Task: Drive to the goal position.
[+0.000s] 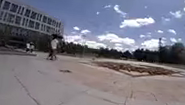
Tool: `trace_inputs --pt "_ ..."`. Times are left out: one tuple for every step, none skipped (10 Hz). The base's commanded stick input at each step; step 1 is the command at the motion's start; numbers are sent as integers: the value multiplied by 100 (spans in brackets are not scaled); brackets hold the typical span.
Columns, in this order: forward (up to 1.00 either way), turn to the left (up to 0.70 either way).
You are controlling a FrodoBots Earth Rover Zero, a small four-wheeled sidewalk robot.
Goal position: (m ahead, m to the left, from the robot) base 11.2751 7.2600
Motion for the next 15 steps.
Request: trace_inputs --pt "70 0" --pt "70 0" --pt "70 0" --pt "70 0" --pt "70 0" --pt "70 0" --pt "70 0" --pt "70 0" --pt "70 0" --pt "70 0" --pt "70 0" --pt "70 0" --pt "70 0" --pt "70 0" --pt "70 0"
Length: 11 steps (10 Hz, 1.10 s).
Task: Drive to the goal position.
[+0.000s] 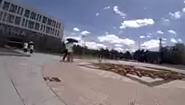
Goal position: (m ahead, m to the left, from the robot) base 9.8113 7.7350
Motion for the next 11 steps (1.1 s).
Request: trace_inputs --pt "70 0" --pt "70 0" --pt "70 0" --pt "70 0" --pt "70 4" --pt "70 2" --pt "70 0" --pt "70 0" --pt "70 0" --pt "70 0" --pt "70 15"
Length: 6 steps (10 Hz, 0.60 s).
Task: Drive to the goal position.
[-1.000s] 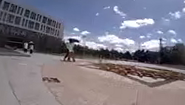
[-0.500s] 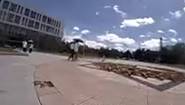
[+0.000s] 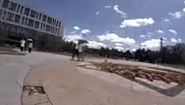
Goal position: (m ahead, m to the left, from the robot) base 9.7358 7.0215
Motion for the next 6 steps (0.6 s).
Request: trace_inputs --pt "70 35" --pt "70 35" --pt "70 35" --pt "70 35" --pt "70 18" --pt "70 1"
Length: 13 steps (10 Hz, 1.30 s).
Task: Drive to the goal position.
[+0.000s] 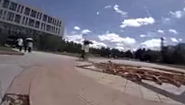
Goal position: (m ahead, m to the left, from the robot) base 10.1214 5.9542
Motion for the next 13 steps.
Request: trace_inputs --pt "70 0" --pt "70 0" --pt "70 0" --pt "70 0" --pt "70 0" --pt "70 0" --pt "70 14" --pt "70 35" --pt "70 35" --pt "70 19" --pt "70 0" --pt "70 0" --pt "70 0"
